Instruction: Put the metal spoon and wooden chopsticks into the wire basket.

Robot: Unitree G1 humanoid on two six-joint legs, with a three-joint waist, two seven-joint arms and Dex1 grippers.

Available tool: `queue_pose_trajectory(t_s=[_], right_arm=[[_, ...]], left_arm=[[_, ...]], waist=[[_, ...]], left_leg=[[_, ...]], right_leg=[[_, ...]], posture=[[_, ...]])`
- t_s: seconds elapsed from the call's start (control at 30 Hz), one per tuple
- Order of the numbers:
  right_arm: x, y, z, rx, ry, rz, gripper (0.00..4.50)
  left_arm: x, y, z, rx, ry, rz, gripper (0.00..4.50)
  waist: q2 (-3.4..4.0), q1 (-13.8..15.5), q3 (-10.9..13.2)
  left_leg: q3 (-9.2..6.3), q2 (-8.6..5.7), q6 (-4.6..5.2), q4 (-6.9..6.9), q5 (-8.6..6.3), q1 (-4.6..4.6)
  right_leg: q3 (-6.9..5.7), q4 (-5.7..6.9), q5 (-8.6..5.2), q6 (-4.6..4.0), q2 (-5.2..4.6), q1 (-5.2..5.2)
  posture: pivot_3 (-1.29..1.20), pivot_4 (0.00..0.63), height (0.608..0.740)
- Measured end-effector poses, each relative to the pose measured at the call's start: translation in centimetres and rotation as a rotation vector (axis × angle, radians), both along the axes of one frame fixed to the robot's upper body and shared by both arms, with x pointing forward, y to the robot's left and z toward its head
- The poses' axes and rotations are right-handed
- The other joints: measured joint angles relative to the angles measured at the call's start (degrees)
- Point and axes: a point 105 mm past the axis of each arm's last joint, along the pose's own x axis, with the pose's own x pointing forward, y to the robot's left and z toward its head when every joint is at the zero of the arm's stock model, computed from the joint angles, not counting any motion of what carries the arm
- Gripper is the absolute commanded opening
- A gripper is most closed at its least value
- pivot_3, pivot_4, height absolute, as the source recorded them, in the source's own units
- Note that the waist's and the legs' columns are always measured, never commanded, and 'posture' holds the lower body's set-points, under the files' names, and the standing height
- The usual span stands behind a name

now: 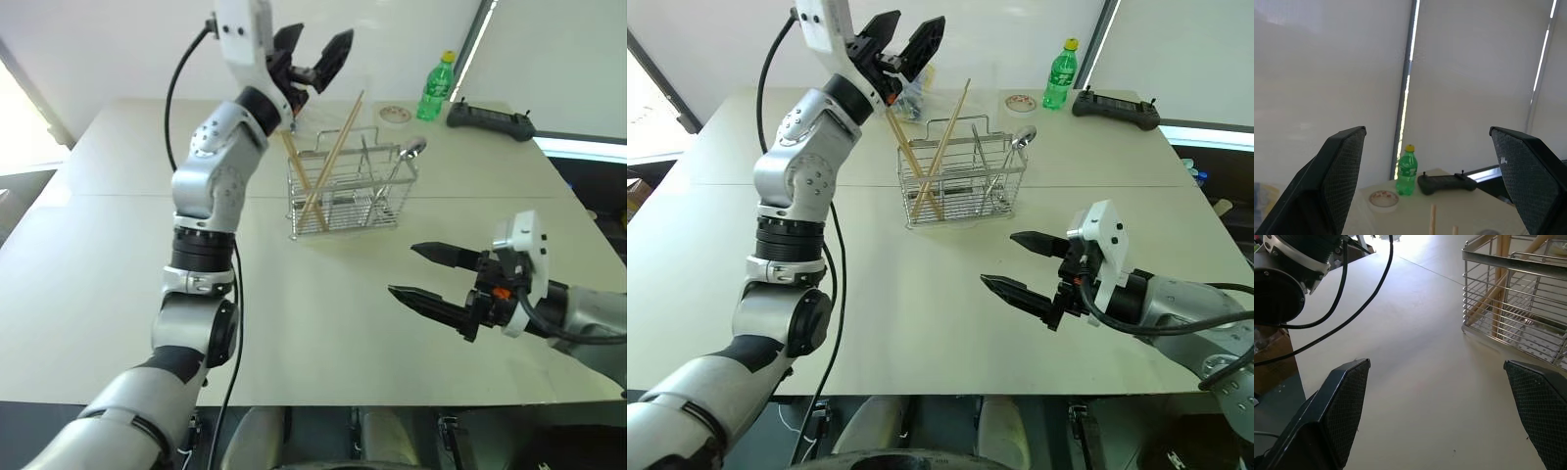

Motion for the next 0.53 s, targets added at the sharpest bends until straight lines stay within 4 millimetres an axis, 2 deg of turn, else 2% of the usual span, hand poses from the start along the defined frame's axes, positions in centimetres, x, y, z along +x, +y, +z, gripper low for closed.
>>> queue_pose_trajectory(t_s=[0.07, 0.13, 0.23, 0.3, 0.37, 0.43, 0.47, 0.53], right_arm=[[0.1, 0.0, 0.1, -0.001, -0.003, 0.000, 4.50], [0.1, -0.1, 0.1, -0.002, -0.004, 0.001, 4.50], [0.3, -0.4, 0.2, -0.005, -0.007, -0.007, 4.50], [0.6, -0.9, 0.3, -0.010, -0.014, -0.029, 4.50], [1.0, -1.5, 0.6, -0.016, -0.030, -0.053, 4.50], [1.9, -2.4, 0.9, -0.021, -0.051, -0.096, 4.50], [2.5, -3.0, 1.1, -0.021, -0.064, -0.123, 4.50], [3.4, -3.7, 1.6, -0.020, -0.084, -0.160, 4.50]], left_arm=[[0.5, 1.7, 0.1, 0.048, 0.030, 0.011, 4.38], [0.4, 3.9, 1.0, 0.122, 0.032, -0.001, 4.38], [-1.2, 8.3, 2.8, 0.316, -0.042, -0.017, 4.38], [-2.4, 10.5, 2.5, 0.472, -0.068, -0.031, 4.38], [-3.3, 12.6, -0.1, 0.654, -0.022, -0.055, 4.38], [-4.3, 14.8, -4.0, 0.810, 0.084, -0.108, 4.38], [-4.8, 15.6, -6.0, 0.862, 0.144, -0.143, 4.38], [-5.6, 16.3, -8.0, 0.909, 0.210, -0.194, 4.38]], waist=[[0.02, -0.2, 0.0], [0.03, -0.2, 0.0], [0.07, -1.0, 0.0], [0.11, -1.4, 0.0], [0.22, -1.5, 0.0], [0.23, -1.5, 0.0], [0.21, -1.5, 0.0], [0.13, -1.3, 0.1]], left_leg=[[0.01, 0.00, 0.00, -0.02, 0.00, 0.00], [0.01, 0.00, 0.00, -0.08, 0.00, -0.03], [0.04, 0.00, 0.02, -0.17, -0.01, -0.05], [0.04, 0.03, 0.02, -0.25, -0.01, -0.03], [0.07, 0.07, 0.02, -0.31, -0.01, 0.01], [0.06, 0.11, 0.02, -0.33, -0.01, 0.01], [0.06, 0.13, 0.02, -0.32, -0.01, -0.02], [-0.01, 0.13, 0.01, -0.30, -0.01, -0.11]], right_leg=[[0.00, 0.02, 0.00, 0.00, 0.07, -0.06], [0.00, 0.04, -0.01, -0.02, 0.10, -0.13], [0.00, 0.06, -0.02, -0.05, 0.08, -0.20], [0.00, 0.03, -0.04, -0.08, 0.02, -0.20], [0.03, 0.03, -0.12, -0.24, -0.04, -0.19], [0.04, 0.01, -0.16, -0.31, -0.05, -0.22], [0.04, -0.01, -0.19, -0.38, -0.06, -0.25], [0.03, -0.01, -0.22, -0.47, -0.07, -0.29]], posture=[[0.00, 0.150, 0.719], [0.00, 0.150, 0.719], [0.00, 0.150, 0.719], [0.00, 0.150, 0.719], [0.00, 0.150, 0.719], [0.00, 0.150, 0.719], [0.00, 0.150, 0.719], [0.00, 0.150, 0.719]])
